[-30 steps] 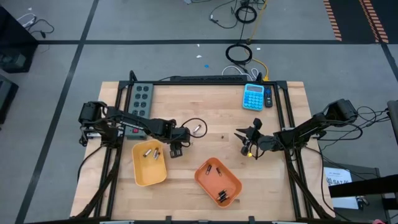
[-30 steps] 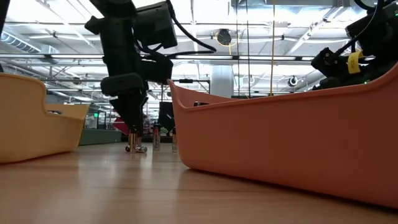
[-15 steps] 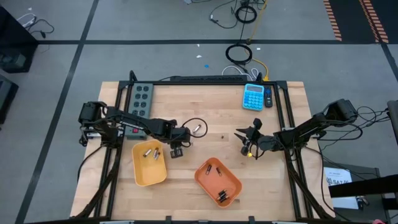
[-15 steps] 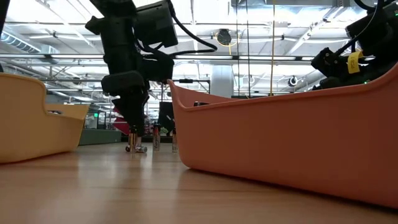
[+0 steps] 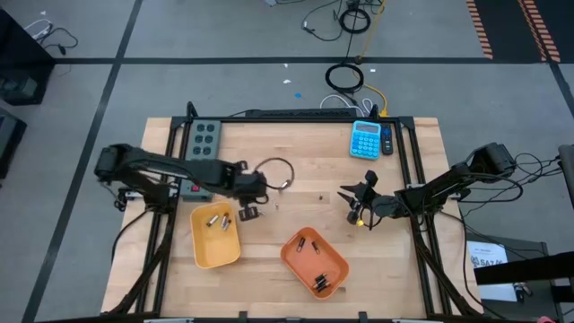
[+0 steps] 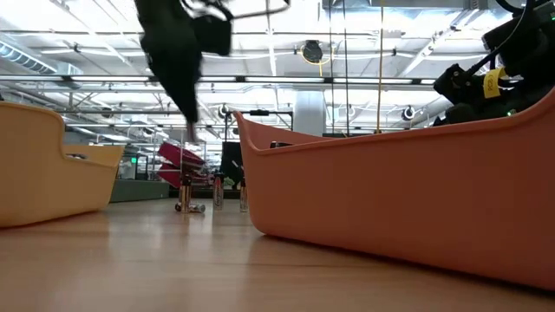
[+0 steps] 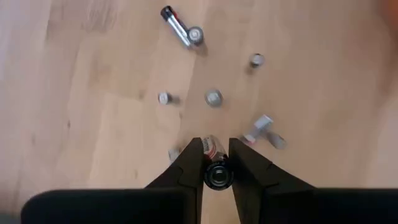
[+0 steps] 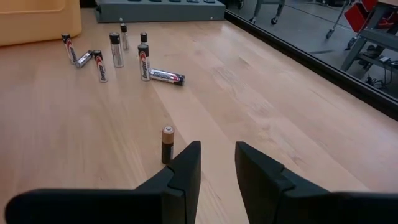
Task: Sort batteries
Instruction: Put the silver battery into the yellow bin
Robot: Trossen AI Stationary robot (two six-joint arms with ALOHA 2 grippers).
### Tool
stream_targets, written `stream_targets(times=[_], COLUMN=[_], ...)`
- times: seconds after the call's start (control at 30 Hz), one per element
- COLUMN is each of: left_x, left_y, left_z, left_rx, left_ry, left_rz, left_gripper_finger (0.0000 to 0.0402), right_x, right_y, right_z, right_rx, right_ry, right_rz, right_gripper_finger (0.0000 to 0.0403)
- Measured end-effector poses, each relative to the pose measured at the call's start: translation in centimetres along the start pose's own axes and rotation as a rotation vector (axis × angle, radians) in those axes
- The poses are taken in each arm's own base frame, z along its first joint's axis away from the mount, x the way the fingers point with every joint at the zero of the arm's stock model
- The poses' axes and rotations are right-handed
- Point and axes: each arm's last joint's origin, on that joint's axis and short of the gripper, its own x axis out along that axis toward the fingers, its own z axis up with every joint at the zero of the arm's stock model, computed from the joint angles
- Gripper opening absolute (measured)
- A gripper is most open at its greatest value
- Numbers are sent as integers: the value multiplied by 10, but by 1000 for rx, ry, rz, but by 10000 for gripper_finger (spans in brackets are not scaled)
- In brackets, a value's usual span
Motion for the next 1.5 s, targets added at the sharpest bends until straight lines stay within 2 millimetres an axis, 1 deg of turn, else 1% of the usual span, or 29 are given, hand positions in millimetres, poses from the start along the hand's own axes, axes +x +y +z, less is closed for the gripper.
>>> stream_targets(times=[0.03, 0.1, 0.17, 0.23, 0.33, 0.43, 0.57, 0.67, 0.93, 1.0, 1.13, 1.3, 1.4, 1.5], left_x=[-11, -26, -36, -42, -40, -29, -16, -12, -12, -11, -11, -23, -33, -40], left_y=[2, 4, 7, 5, -4, -14, -21, -24, -23, -21, -17, -18, -18, -13], left_z=[-3, -14, -28, -42, -57, -68, -77, -81, -81, -80, -79, -68, -58, -49], left_rx=[-35, -132, -236, -298, -317, -341, -360, -378, -409, -454, -527, -540, -541, -528], left_ry=[7, 69, 162, 260, 330, 364, 387, 404, 404, 398, 407, 398, 359, 283], left_rz=[-29, -110, -164, -176, -239, -287, -314, -327, -309, -283, -271, -342, -361, -350], left_gripper_finger=[57, 57, 57, 57, 57, 57, 57, 60, 68, 71, 97, 124, 128, 129], right_x=[0, 0, 0, 0, 0, 0, 0, 0, 0, 0, 0, 0, 0, 0], right_y=[0, 0, 0, 1, 1, 1, 1, 1, 1, 1, 1, 1, 1, 1], right_z=[0, 0, 0, 0, 0, 0, 0, 0, 0, 0, 0, 0, 0, 0], right_rx=[0, 0, 0, 2, 1, 2, 1, 1, 1, 1, 2, 8, 7, 4], right_ry=[0, 1, 3, 2, 3, 4, 4, 4, 4, 4, 4, 5, 5, 8], right_rz=[0, 3, 13, 21, 23, 26, 26, 26, 26, 26, 26, 26, 27, 39], right_gripper_finger=[90, 90, 90, 90, 90, 90, 90, 90, 90, 90, 90, 90, 90, 90])
